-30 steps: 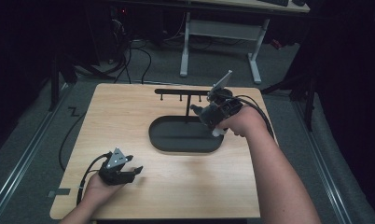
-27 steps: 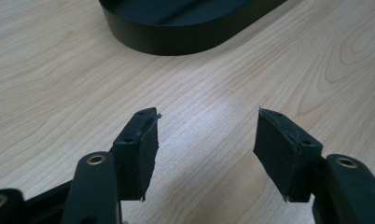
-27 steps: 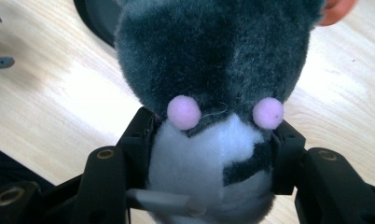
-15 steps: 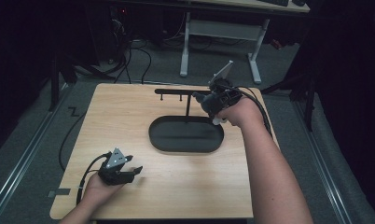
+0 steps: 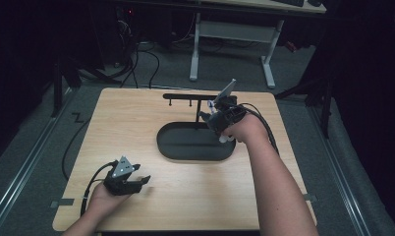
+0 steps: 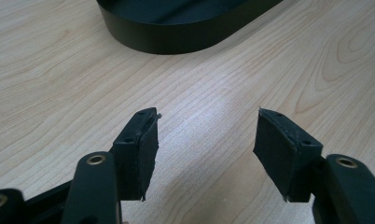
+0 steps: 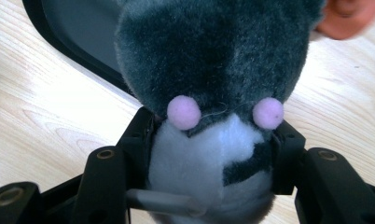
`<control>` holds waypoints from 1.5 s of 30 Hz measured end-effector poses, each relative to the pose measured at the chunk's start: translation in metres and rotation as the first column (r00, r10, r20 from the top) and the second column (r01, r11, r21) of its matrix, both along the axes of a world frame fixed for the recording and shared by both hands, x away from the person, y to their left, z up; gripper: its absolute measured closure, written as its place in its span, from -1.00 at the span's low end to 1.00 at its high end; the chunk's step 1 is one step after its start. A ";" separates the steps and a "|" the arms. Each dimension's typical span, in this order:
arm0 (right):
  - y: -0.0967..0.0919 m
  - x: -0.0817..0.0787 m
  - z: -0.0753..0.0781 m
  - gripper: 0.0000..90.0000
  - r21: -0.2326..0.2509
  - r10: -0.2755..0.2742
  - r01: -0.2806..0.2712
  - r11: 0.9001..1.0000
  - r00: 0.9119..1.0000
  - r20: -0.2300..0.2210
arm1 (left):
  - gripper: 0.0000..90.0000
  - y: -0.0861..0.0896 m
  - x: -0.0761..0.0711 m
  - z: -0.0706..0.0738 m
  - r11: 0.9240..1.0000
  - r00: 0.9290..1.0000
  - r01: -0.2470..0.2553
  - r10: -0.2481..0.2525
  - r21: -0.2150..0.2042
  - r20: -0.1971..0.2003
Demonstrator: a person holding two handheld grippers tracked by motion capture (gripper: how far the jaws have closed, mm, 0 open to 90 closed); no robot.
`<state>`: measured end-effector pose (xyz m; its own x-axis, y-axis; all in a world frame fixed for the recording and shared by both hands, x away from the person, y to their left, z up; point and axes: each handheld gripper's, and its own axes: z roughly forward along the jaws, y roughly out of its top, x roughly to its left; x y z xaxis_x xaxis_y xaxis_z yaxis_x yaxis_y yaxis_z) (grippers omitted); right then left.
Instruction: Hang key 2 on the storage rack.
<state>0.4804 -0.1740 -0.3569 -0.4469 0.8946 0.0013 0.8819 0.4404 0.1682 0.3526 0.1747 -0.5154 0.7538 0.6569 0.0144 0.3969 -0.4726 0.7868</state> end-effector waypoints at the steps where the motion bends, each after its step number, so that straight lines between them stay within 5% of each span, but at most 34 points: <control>1: 0.001 0.001 -0.003 0.05 0.000 0.004 -0.004 1.000 1.000 -0.002 | -0.11 0.000 0.000 0.000 1.000 1.000 0.001 -0.001 0.001 -0.001; 11: 0.006 0.009 -0.025 0.03 0.013 -0.005 0.005 1.000 1.000 0.022 | -0.11 -0.001 -0.001 -0.001 1.000 1.000 0.008 -0.008 0.007 -0.005; 15: 0.007 0.011 -0.028 0.00 0.021 -0.014 0.013 1.000 0.999 0.034 | -0.11 0.000 -0.001 -0.001 1.000 1.000 0.004 -0.004 0.005 -0.003; 19: 0.006 0.014 -0.030 -0.24 0.041 -0.052 0.050 0.998 0.997 0.050 | -0.11 0.001 -0.001 -0.001 1.000 1.000 0.000 0.000 0.003 -0.003; 25: 0.001 0.007 -0.027 -0.25 0.064 -0.051 0.046 0.997 0.995 0.081 | -0.11 0.000 -0.001 -0.001 1.000 1.000 0.004 -0.004 0.006 -0.004; 33: -0.015 -0.024 -0.031 -0.22 0.085 -0.057 0.044 0.995 0.986 0.155 | -0.11 -0.003 -0.001 -0.001 1.000 1.000 0.006 -0.006 0.008 -0.002; 43: -0.027 -0.078 -0.077 -0.24 0.156 -0.049 0.012 0.988 0.971 0.236 | -0.11 -0.005 -0.002 -0.003 1.000 1.000 0.003 -0.003 0.020 -0.003; 45: -0.029 -0.098 -0.094 -0.25 0.163 -0.033 -0.016 0.986 0.956 0.293 | -0.11 -0.004 -0.002 -0.004 1.000 1.000 0.001 0.000 0.018 -0.004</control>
